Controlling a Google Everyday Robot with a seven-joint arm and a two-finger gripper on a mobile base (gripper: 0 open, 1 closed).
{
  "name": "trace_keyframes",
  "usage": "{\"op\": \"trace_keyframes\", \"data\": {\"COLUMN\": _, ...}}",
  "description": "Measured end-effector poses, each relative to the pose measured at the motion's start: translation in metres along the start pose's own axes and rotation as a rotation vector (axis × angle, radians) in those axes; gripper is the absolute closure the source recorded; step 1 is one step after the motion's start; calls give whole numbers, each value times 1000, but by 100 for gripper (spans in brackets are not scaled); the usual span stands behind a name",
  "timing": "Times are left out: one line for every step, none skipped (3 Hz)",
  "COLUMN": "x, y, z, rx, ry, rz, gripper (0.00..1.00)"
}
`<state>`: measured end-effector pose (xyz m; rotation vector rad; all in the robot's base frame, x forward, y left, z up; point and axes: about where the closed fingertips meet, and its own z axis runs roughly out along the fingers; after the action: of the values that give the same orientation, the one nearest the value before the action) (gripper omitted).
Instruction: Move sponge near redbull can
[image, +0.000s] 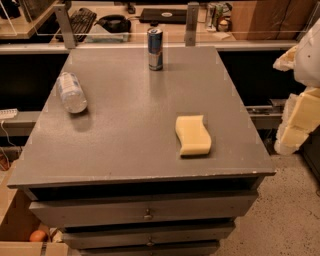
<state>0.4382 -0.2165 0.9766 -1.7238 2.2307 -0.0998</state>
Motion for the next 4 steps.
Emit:
{"op": "trace_keyframes", "data": {"x": 0, "y": 0, "z": 0, "rx": 0, "ry": 0, "rz": 0, "gripper": 0}}
{"op": "trace_keyframes", "data": {"x": -13, "y": -6, "z": 30, "rx": -9, "ry": -87, "rz": 30, "gripper": 0}}
{"op": "trace_keyframes", "data": {"x": -36, "y": -8, "z": 67, "rx": -33, "ry": -162, "rz": 45, "gripper": 0}}
{"op": "trace_keyframes", "data": {"x": -50, "y": -7, "z": 111, "rx": -68, "ry": -203, "rz": 74, "gripper": 0}}
